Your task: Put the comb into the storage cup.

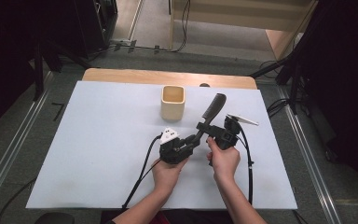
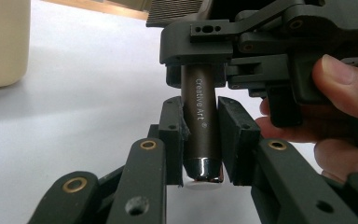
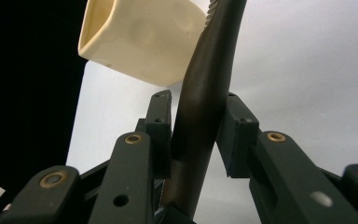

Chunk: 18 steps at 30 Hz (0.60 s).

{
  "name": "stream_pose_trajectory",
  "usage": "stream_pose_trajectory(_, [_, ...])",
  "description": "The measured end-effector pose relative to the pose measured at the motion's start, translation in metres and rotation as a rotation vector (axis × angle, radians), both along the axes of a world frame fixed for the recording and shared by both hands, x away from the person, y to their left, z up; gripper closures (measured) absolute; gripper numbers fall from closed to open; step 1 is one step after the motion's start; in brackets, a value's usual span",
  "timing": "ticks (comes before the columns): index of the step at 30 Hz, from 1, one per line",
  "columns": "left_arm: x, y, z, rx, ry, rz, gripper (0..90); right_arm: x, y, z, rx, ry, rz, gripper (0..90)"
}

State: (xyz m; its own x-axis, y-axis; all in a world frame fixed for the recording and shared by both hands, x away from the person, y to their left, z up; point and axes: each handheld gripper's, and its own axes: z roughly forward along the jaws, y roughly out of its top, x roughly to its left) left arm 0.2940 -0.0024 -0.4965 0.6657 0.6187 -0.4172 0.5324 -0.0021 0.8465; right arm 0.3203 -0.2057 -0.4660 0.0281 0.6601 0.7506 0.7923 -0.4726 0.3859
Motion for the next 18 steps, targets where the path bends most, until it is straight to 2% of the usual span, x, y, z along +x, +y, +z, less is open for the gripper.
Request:
stream_pose_trajectory(4, [-0.0001, -0.0003, -0.0003, -0.002, 0.006, 0.0, 73.2, -0.0003, -0.0003, -0.0003, 0.015, 0.004, -0.004, 67.6])
stream_pose_trajectory(13, [-0.0013, -0.0015, 0.0006, 0.003, 0.005, -0.004, 72.9, -0.002, 0.0, 0.0015, 0.015, -0.01, -0.003, 68.9])
stream_pose_trajectory(17, [-0.0013, -0.0032, 0.002, 0.008, 0.003, -0.021, 70.7, -0.0026, 0.0002, 0.0027, 0.024, -0.014, -0.002, 69.9])
stream_pose_trajectory(18, [-0.001, -0.0036, 0.0028, 0.011, 0.003, -0.027, 67.2, -0.0029, 0.0002, 0.003, 0.019, -0.02, -0.003, 70.0])
